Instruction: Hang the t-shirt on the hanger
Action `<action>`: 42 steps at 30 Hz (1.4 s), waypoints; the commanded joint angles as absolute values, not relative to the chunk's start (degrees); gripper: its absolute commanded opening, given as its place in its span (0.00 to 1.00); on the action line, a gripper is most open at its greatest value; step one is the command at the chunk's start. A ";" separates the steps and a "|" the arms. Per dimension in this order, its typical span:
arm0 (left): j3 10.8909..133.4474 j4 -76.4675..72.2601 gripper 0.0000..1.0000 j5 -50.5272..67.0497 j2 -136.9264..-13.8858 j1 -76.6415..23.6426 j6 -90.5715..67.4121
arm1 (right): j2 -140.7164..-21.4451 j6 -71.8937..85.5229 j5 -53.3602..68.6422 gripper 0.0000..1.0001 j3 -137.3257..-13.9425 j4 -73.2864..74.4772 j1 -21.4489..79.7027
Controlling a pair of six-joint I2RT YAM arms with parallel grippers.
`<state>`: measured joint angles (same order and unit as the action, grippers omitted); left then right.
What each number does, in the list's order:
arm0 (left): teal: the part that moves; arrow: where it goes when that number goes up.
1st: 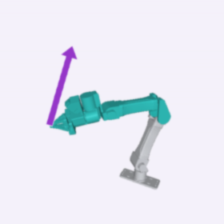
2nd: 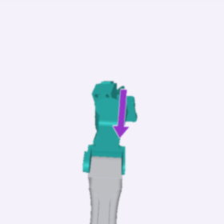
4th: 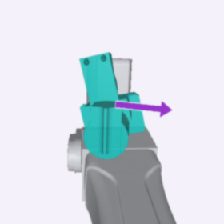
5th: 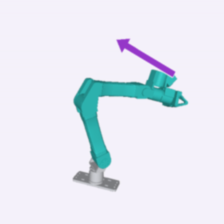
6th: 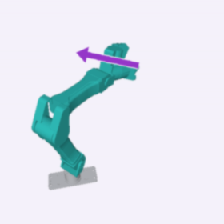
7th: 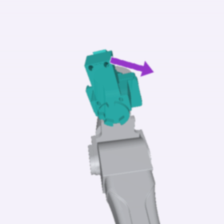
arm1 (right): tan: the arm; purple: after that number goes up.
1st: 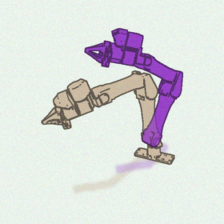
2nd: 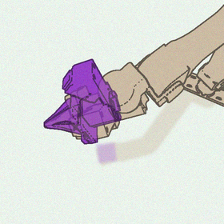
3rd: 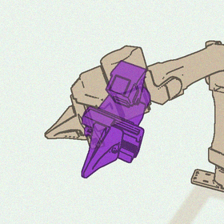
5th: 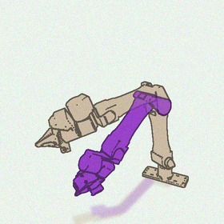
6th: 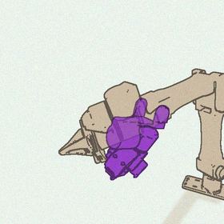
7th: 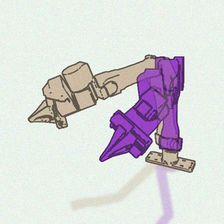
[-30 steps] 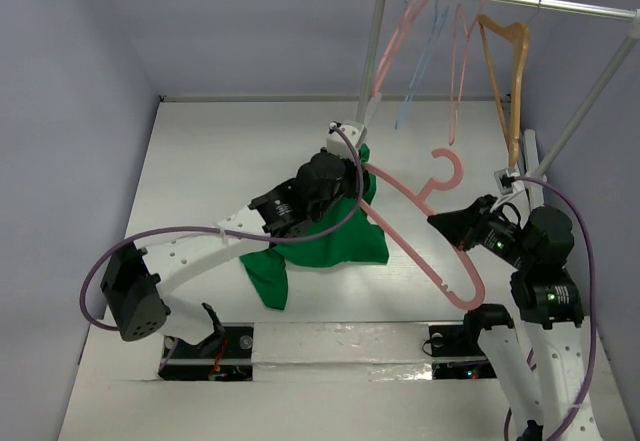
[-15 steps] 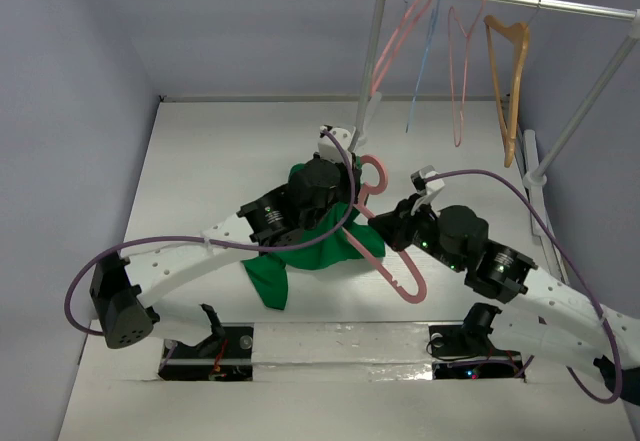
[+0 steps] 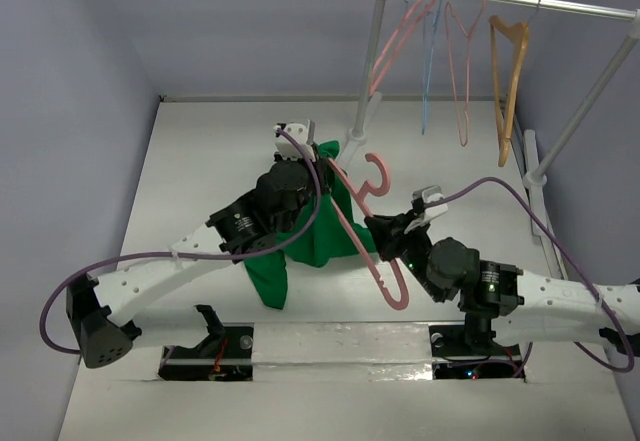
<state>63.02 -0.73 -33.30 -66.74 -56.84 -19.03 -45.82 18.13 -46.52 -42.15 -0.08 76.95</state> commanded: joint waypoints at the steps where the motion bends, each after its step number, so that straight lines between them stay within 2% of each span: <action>1: 63.02 -2.29 0.00 -36.03 -64.34 -56.34 -19.78 | -46.14 15.21 -57.99 0.00 -43.94 -7.91 80.15; 5: 63.28 -3.42 0.00 -35.25 -63.11 -56.34 -19.95 | -47.11 11.43 -62.92 0.00 -43.33 -14.48 81.39; 9: 61.53 -5.62 0.00 -30.33 -61.88 -57.74 -21.53 | -50.88 -3.37 -65.91 0.00 -42.62 -30.47 81.39; 10: 61.26 -6.06 0.00 -29.80 -61.61 -58.96 -21.53 | -52.02 -5.34 -65.57 0.00 -42.89 -35.81 80.86; 15: 61.87 -6.07 0.00 -30.75 -60.56 -63.01 -22.67 | -62.37 -8.78 -62.41 0.00 -48.33 -40.15 76.56; 16: 61.79 -5.72 0.00 -31.63 -60.21 -63.54 -23.02 | -63.62 -9.92 -61.79 0.00 -48.34 -45.30 76.03; 23: 58.45 -6.06 0.00 -31.29 -55.47 -65.30 -26.10 | -69.34 -17.04 -56.88 0.00 -48.51 -62.72 74.45; 27: 58.18 -4.85 0.00 -33.82 -55.28 -66.97 -24.45 | -70.67 -16.97 -51.16 0.00 -49.39 -64.61 73.30; 29: 58.45 -4.22 0.12 -34.62 -55.02 -66.97 -23.21 | -69.79 -13.12 -49.67 0.00 -48.61 -60.32 73.30; 30: 57.75 -4.48 0.34 -36.46 -54.67 -66.97 -22.51 | -67.35 -9.27 -49.05 0.00 -47.82 -58.90 73.30; 31: 57.14 -5.09 0.40 -37.52 -54.32 -66.97 -21.37 | -66.28 -8.27 -48.52 0.00 -46.86 -58.19 72.69; 32: 56.52 -6.49 0.41 -37.88 -53.53 -66.19 -21.18 | -65.23 -7.30 -46.95 0.00 -45.89 -57.84 71.73; 35: 54.41 -9.39 0.33 -33.15 -53.35 -65.65 -22.23 | -62.23 -3.09 -42.30 0.00 -44.03 -55.56 68.05; 37: 55.10 -9.32 0.35 -30.50 -54.22 -65.65 -22.41 | -61.70 -0.27 -39.48 0.00 -44.21 -53.36 66.10; 38: 55.72 -8.01 0.38 -31.19 -54.75 -65.65 -22.59 | -61.61 -0.09 -37.81 0.00 -44.30 -52.91 66.09; 39: 56.42 -7.74 0.51 -31.90 -54.58 -65.65 -22.59 | -61.52 -0.09 -37.45 0.00 -44.38 -52.74 66.09; 40: 56.43 -8.08 0.58 -32.60 -54.23 -65.65 -22.33 | -61.09 -0.09 -37.01 0.00 -44.12 -52.21 66.09; 42: 56.51 -10.01 0.65 -34.09 -52.65 -65.13 -21.71 | -60.65 1.84 -36.74 0.00 -43.07 -51.94 66.09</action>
<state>54.94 -5.23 -32.82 -54.83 -65.76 -22.76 -61.80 -2.37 -41.25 -43.62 -50.57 65.98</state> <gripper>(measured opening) 0.629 0.125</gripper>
